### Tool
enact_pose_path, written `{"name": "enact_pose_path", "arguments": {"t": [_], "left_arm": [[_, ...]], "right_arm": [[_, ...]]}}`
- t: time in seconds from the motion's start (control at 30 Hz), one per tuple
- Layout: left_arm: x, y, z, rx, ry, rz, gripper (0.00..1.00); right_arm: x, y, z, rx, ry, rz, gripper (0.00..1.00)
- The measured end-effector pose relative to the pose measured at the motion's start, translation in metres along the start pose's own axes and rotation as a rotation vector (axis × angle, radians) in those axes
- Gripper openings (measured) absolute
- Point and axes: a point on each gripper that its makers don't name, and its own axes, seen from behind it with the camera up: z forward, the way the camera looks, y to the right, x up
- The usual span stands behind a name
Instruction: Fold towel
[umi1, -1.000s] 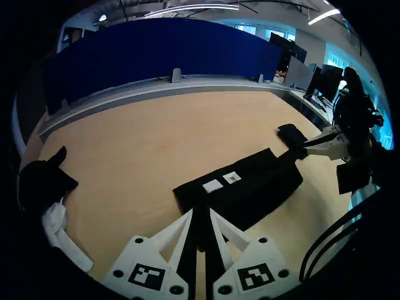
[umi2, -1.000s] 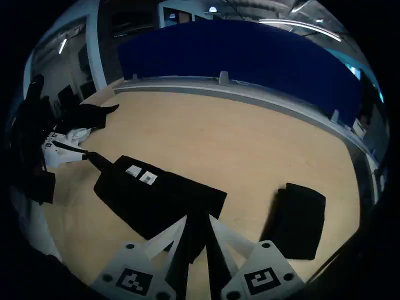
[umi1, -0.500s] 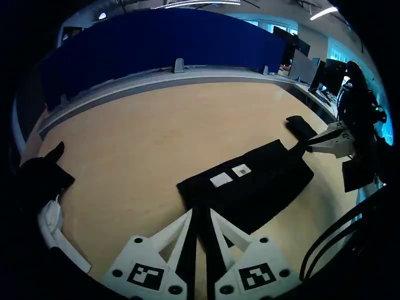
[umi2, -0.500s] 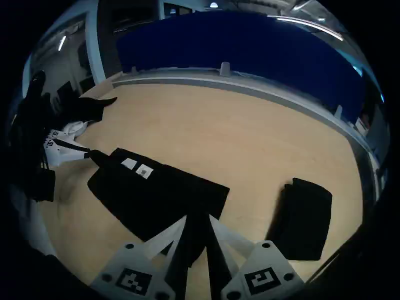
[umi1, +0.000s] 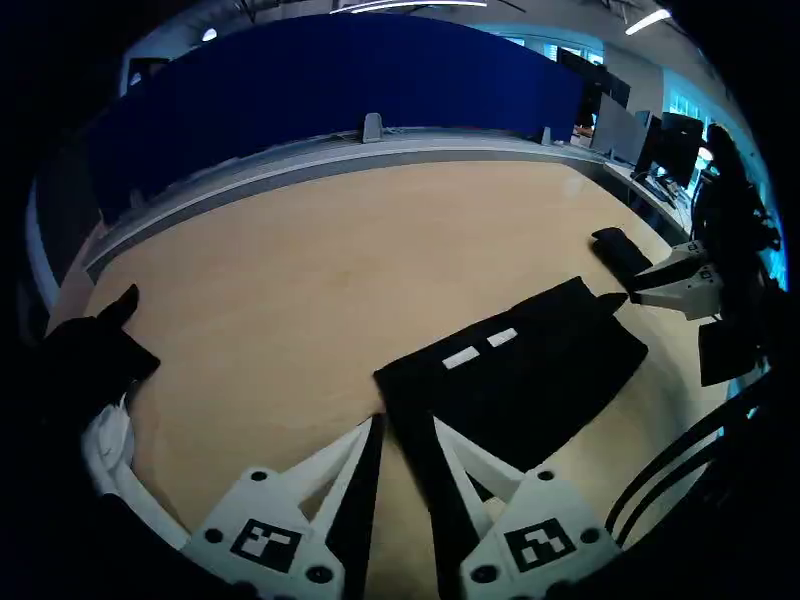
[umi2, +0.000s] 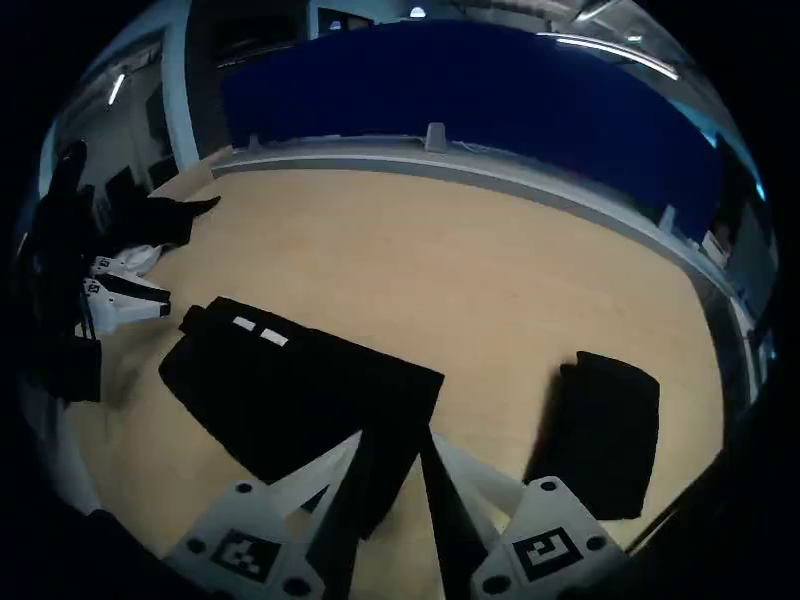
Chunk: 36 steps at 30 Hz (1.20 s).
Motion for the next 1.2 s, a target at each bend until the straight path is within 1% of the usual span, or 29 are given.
{"name": "enact_pose_path", "arguments": {"t": [0.07,0.13,0.2,0.27,0.4,0.47,0.5,0.53,0.6,0.9,1.07,1.2], "left_arm": [[0.0,-0.002,-0.001,0.003,0.0,-0.002,0.37],[-0.001,-0.004,-0.002,0.005,-0.001,-0.003,0.41],[-0.002,-0.005,-0.003,0.006,-0.004,-0.004,0.41],[-0.005,-0.002,-0.004,-0.001,-0.012,0.0,0.42],[-0.014,0.001,-0.005,-0.011,-0.031,0.013,0.51],[-0.016,0.003,-0.006,-0.016,-0.037,0.015,0.69],[-0.017,0.004,-0.006,-0.019,-0.04,0.016,0.8],[-0.018,0.004,-0.006,-0.021,-0.042,0.015,0.9],[-0.019,0.006,-0.006,-0.027,-0.046,0.012,0.99],[-0.015,0.003,-0.007,-0.013,-0.035,0.022,0.99],[-0.016,-0.001,-0.011,-0.004,-0.032,0.018,0.99],[-0.018,-0.006,-0.018,0.007,-0.029,0.007,0.99]], "right_arm": [[0.0,0.002,0.0,-0.008,0.001,-0.001,0.45],[-0.001,0.003,-0.001,-0.012,0.002,-0.004,0.49],[-0.002,0.003,-0.002,-0.013,0.001,-0.008,0.52],[-0.004,0.004,-0.001,-0.019,-0.005,-0.013,0.61],[-0.008,0.005,0.0,-0.025,-0.013,-0.023,0.81],[-0.008,0.004,0.0,-0.022,-0.009,-0.024,0.97],[-0.007,0.003,0.0,-0.021,-0.007,-0.025,0.99],[-0.007,0.004,0.0,-0.024,-0.006,-0.026,1.0],[-0.006,0.005,0.0,-0.03,-0.002,-0.028,1.0],[-0.006,0.006,0.001,-0.035,-0.002,-0.031,1.0],[-0.004,0.0,-0.001,-0.023,0.005,-0.036,1.0],[-0.002,-0.008,0.0,-0.007,0.008,-0.044,1.0]]}}
